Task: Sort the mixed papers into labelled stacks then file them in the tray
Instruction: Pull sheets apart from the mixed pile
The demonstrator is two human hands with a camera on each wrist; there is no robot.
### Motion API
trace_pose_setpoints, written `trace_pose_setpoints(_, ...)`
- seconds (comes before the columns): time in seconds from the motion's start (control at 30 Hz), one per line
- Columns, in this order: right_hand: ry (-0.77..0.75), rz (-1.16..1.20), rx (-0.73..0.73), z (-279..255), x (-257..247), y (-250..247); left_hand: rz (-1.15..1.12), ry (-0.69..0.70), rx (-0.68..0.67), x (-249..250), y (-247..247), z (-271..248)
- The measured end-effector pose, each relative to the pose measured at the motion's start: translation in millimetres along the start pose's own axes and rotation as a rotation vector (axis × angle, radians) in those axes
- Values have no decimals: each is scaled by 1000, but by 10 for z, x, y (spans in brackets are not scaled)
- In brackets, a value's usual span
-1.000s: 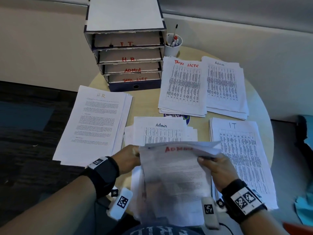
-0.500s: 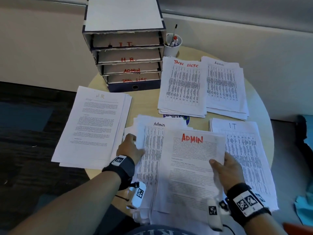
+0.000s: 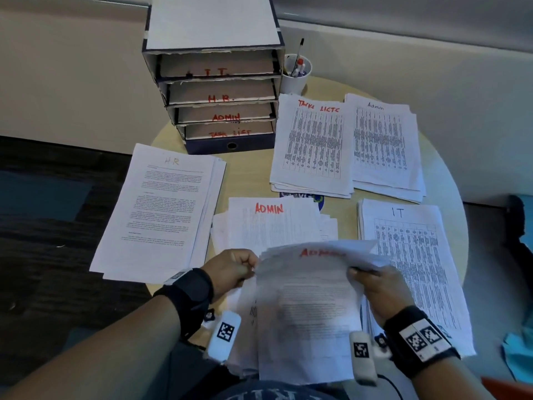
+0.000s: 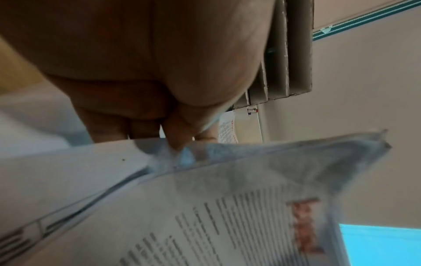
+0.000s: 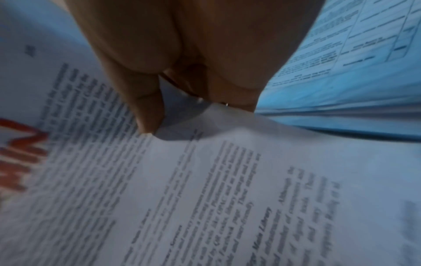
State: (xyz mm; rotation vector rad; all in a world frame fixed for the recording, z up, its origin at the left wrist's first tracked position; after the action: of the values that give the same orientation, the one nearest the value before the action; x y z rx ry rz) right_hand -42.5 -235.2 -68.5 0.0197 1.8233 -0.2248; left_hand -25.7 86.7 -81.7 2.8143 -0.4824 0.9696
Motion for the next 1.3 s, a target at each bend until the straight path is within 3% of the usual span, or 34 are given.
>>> trace_pose_setpoints(0.03, 27, 26, 37, -6, -13, 2, 30, 5, 94, 18, -30, 44)
trace_pose_setpoints(0.13, 42, 83, 65, -44, -92, -11, 275, -23, 595, 119, -115, 117)
trace_pose_setpoints(0.2, 32, 133, 55, -46, -98, -26, 470, -170, 732, 136, -87, 141)
trace_pose_setpoints(0.27, 32, 198, 88, -39, -63, -62, 555, -251, 695, 155, -36, 185)
trace_pose_setpoints(0.37, 42, 180, 110, -51, -47, -100, 461, -252, 640, 144, -49, 257)
trace_pose_setpoints(0.53, 33, -7, 31, -134, -121, -106, 430, -96, 744, 105, -209, 168)
trace_pose_setpoints(0.67, -23, -76, -25, -129, -103, -97, 349, 6, 667, 38, -376, 98)
trace_pose_setpoints(0.73, -47, 8, 0, -140, -133, -76, 326, 27, 641, 20, -429, 68)
trace_pose_setpoints(0.87, -79, 130, -52, -126, -175, -45, 630, 89, 699, 50, -489, 10)
trace_pose_setpoints(0.93, -75, 99, -64, -112, -180, -49, 647, 121, 745, 63, -515, -50)
trace_pose_setpoints(1.17, -106, 99, -91, -92, -76, -43, 491, 202, 855, 99, -546, -275)
trace_pose_setpoints(1.23, -111, 98, -113, -114, -69, -45, 423, 291, 817, 121, -507, -299)
trace_pose_setpoints(1.3, -108, 118, -120, -120, -50, -45, 162, 266, 676, 122, -453, -299)
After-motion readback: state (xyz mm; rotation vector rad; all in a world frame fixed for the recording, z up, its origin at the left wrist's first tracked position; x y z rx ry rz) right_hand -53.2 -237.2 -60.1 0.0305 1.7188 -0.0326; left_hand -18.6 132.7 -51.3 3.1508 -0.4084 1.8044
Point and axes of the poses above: each hand's wrist, its own z-axis towards the middle knuckle, its own y-axis out of the palm, x = y × z, the point moved 2 cm from there along z, towards the middle knuckle, and after that the axes turned 13 degrees about -y, right-handed, at the moved point
